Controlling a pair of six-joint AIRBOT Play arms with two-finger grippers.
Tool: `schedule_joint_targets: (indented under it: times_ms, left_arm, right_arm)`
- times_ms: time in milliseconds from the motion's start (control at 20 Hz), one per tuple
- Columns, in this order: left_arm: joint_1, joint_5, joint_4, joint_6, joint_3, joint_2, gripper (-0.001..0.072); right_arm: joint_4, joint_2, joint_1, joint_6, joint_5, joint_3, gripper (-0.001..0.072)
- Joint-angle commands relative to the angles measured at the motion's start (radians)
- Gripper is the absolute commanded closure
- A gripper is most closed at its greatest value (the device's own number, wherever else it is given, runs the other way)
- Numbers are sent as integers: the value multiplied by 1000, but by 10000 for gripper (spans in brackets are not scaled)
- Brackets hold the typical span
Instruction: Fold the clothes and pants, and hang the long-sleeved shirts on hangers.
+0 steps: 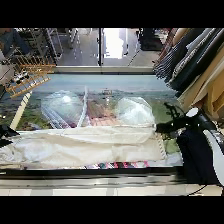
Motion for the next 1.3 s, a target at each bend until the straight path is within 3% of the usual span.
schedule_joint_targets:
  times_ms: [0,200,300,350,400,600,700,1000,1250]
  left_arm:
    - [0,0,0,0,1,-1,132]
    - [0,0,0,0,1,-1,132]
    - [0,0,0,1,1,-1,132]
    - [0,0,0,1,1,-1,132]
    - [0,0,0,1,1,-1,132]
    - [0,0,0,1,1,-1,132]
    - [0,-2,0,0,1,-1,131]
    - [-138,-28,-1,-8,-70,16,133]
    - [-445,211,-21,-6,-165,42,133]
  right_arm:
    - [51,-3,5,319,-229,51,679]
    - [13,-48,6,414,-204,50,663]
    - [-54,-52,5,505,-229,47,591]
    - [-74,-52,3,538,-240,47,373]
    - [-83,-52,3,535,-239,47,240]
    - [-13,-49,3,304,-60,47,248]
    - [-3,-34,4,275,28,47,248]
    - [-8,3,32,429,155,45,249]
    - [-11,8,166,507,102,45,250]
